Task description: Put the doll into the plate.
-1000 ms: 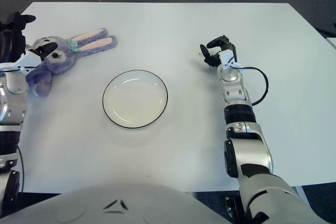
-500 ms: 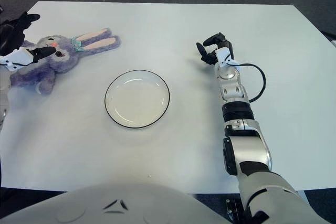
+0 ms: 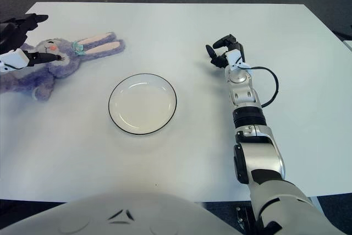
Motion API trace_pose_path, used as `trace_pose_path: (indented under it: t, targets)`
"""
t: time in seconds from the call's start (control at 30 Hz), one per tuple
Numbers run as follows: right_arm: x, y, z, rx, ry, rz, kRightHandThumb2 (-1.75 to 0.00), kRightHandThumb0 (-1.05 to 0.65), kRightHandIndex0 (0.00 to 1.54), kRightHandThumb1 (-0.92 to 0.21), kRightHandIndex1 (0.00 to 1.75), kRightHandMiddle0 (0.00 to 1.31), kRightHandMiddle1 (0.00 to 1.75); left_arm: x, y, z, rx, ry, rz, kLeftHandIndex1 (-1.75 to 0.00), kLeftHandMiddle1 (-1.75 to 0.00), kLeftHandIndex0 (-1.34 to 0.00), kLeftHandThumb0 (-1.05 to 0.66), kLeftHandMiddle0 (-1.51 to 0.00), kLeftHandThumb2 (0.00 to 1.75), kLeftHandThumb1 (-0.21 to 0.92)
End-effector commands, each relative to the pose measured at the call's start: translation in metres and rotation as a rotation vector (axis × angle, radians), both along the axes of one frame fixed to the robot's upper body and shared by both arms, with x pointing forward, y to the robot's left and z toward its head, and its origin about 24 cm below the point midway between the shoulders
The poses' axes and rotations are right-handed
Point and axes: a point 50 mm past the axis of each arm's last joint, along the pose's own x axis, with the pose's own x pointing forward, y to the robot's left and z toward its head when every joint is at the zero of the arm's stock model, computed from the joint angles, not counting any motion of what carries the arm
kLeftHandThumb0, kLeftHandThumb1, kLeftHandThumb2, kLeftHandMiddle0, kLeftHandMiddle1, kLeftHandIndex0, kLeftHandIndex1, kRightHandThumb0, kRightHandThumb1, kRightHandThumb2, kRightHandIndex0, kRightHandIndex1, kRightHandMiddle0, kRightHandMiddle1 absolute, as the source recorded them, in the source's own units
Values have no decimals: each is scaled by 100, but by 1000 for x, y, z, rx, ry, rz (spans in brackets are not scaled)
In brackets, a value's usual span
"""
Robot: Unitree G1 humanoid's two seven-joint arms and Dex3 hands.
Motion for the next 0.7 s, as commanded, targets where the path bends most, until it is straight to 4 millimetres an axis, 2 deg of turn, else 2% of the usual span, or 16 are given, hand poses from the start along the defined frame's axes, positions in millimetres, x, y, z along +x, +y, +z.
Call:
trace_pose_path:
  t: [0.0, 0.23, 0.37, 0.67]
  targets:
    - [-1, -1, 1, -15, -8, -3, -66, -38, 74, -77, 175, 36, 167, 6, 4, 9, 28, 49, -18, -10, 0, -25, -82, -13, 10, 92]
    - [-1, -1, 1, -16, -8, -3, -66, -38, 74, -77, 175, 36, 167, 8, 5, 9, 29, 57, -28, -8, 0, -24, -82, -10, 9, 92]
    - [-3, -2, 2, -18, -8, -2, -66, -38, 74, -77, 175, 36, 167, 24, 13, 0, 41, 83, -43, -5, 0, -20, -82, -5, 5, 90]
    - [-4, -3, 2, -18, -7, -1, -67, -38, 74, -76, 175, 36, 168, 30, 14, -4, 63, 66, -61, -3, 0, -19, -82, -2, 1, 89]
